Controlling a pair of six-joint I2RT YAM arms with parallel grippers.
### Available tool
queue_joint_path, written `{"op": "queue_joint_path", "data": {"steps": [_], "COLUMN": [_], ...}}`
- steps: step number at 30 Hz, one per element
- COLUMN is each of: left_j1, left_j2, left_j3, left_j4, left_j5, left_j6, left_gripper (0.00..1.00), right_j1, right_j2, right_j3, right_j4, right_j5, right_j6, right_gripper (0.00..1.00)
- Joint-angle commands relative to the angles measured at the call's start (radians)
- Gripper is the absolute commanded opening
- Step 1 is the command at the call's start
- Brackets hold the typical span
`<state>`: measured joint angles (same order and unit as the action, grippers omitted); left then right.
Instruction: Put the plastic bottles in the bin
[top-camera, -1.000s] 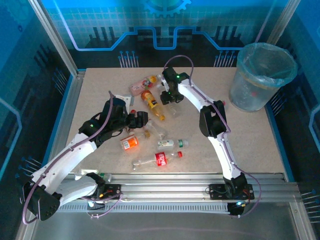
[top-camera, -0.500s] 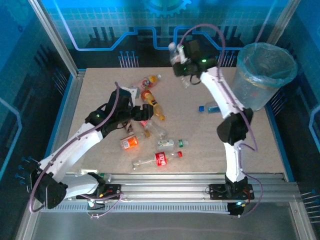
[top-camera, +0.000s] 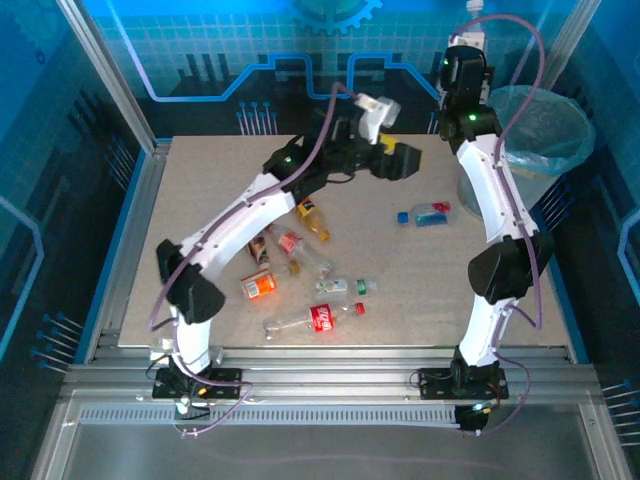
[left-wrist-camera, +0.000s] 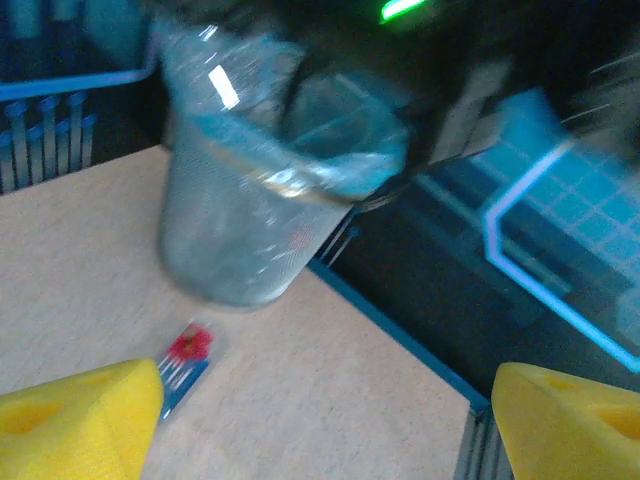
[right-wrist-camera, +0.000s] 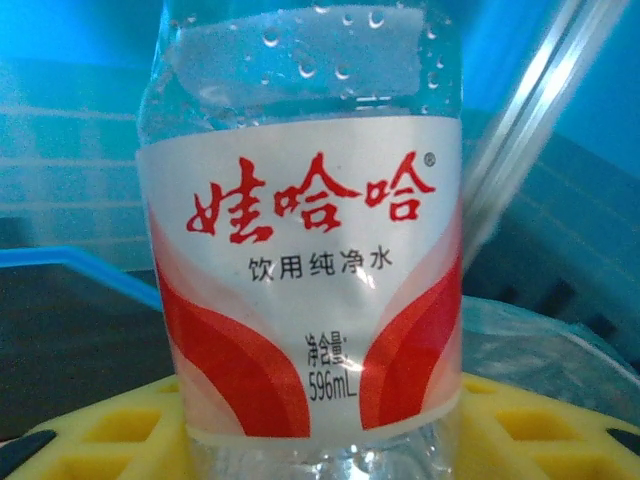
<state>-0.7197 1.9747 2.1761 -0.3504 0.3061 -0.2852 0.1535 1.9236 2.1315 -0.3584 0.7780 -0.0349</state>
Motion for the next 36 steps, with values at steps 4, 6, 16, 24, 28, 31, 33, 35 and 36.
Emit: {"op": "queue_joint_path", "data": {"steps": [4, 6, 16, 24, 28, 31, 33, 35, 36], "left_j1": [-0.016, -0.016, -0.017, -0.017, -0.017, -0.018, -0.017, -0.019, -0.02], "left_j2": [0.092, 0.081, 0.019, -0.01, 0.002, 0.018, 0.033, 0.041, 0.039], "left_j3": [0.138, 0.106, -0.04, -0.13, -0.147, -0.137, -0.124, -0.115, -0.116], "left_j4": [-0.079, -0.079, -0.053, -0.039, -0.035, -0.034, -0.041, -0.048, -0.048], "left_j5": [0.122, 0.115, 0.092, 0.074, 0.067, 0.059, 0.054, 0.05, 0.048], "left_j6": [0.007, 0.008, -0.002, -0.042, -0.055, -0.068, -0.082, -0.093, -0.098], "left_gripper": [0.87, 0.86, 0.86, 0.86, 0.86, 0.86, 0.85, 0.84, 0.84], "right_j1": [-0.02, -0.022, -0.067, -0.109, -0.12, -0.115, -0.112, -0.114, -0.115], "right_j2": [0.054, 0.042, 0.039, 0.111, 0.169, 0.171, 0.156, 0.136, 0.124], "right_j3": [-0.069, -0.094, -0.196, -0.238, -0.218, -0.271, -0.304, -0.344, -0.358], "right_j4": [0.346, 0.399, 0.768, 1.091, 1.193, 1.311, 1.311, 1.293, 1.277], "right_j5": [0.258, 0.246, 0.309, 0.321, 0.355, 0.375, 0.39, 0.391, 0.397], "right_j6": [-0.136, -0.124, -0.213, -0.367, -0.503, -0.589, -0.58, -0.548, -0.526], "right_gripper": [0.54, 0.54, 0.53, 0.56, 0.64, 0.71, 0.76, 0.8, 0.83]}}
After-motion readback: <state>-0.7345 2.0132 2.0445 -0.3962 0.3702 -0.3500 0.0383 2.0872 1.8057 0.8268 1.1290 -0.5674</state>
